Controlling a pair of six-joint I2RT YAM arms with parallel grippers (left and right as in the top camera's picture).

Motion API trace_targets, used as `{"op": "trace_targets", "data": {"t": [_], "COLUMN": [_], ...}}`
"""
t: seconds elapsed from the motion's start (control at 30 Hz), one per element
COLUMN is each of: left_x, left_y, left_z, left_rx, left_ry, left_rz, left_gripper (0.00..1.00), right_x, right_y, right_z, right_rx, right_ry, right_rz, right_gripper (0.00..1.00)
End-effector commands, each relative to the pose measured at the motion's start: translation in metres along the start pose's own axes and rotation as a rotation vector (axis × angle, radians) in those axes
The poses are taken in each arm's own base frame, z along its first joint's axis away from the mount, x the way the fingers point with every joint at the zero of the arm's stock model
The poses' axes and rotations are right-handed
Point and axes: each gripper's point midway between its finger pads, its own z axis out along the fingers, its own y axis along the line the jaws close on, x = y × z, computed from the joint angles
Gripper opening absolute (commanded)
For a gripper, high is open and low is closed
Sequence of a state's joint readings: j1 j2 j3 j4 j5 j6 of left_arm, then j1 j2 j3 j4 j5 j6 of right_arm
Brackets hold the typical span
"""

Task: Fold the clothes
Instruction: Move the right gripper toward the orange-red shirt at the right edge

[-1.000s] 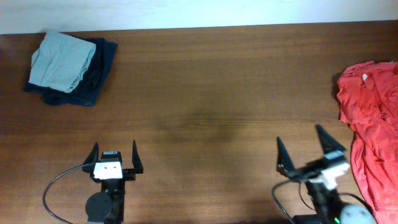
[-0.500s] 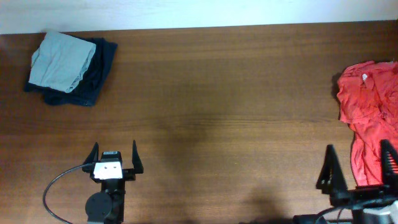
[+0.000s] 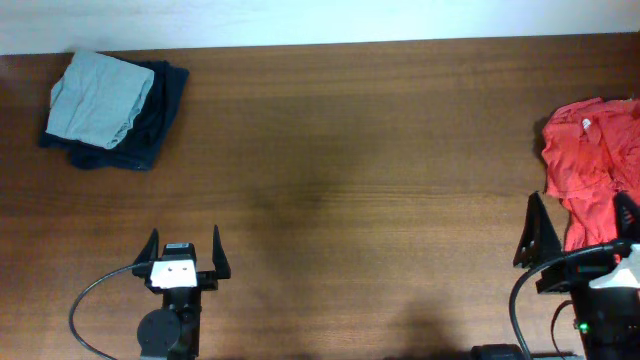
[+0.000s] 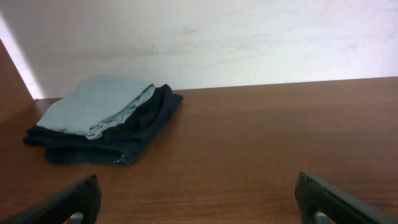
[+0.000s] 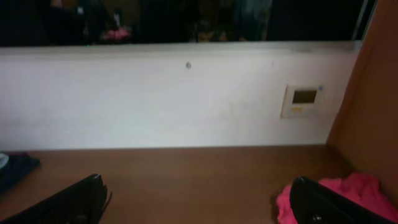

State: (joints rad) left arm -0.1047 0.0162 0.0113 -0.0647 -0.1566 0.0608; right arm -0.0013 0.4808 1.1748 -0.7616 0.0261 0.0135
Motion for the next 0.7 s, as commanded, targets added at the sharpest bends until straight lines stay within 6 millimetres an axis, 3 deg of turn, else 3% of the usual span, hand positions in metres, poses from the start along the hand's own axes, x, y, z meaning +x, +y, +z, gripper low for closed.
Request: {"op": "trace_targets", "data": {"t": [0.0, 0.17, 0.4, 0.5, 0.67], "left_x": [0.000, 0.000, 0.000, 0.000, 0.000], "left_y": [-0.003, -0.003, -0.003, -0.003, -0.003], "left_z": [-0.001, -0.001, -0.001, -0.001, -0.001], "left_rx": [0.014, 0.014, 0.014, 0.014, 0.014], "left_ry": [-0.005, -0.005, -0.005, -0.005, -0.005], "left_rz": [0.016, 0.016, 0.016, 0.016, 0.016], "left_gripper": [0.99, 0.99, 0.99, 0.99, 0.99], "right_x": [-0.003, 0.003, 0.014, 0.024, 0.049], "right_y": [-0.003, -0.003, -0.008, -0.008, -0.016], "right_z": [-0.005, -0.002, 0.016, 0.028, 0.052], "right_rx": [0.018, 0.019, 0.046, 0.047, 0.100], "right_ry": [-0.001, 0.026, 0.093, 0.149, 0.275], "right_rz": [-0.008, -0.009, -0.011, -0.011, -0.023], "right_gripper": [0.99, 1.00, 0.83, 0.77, 0.75]}}
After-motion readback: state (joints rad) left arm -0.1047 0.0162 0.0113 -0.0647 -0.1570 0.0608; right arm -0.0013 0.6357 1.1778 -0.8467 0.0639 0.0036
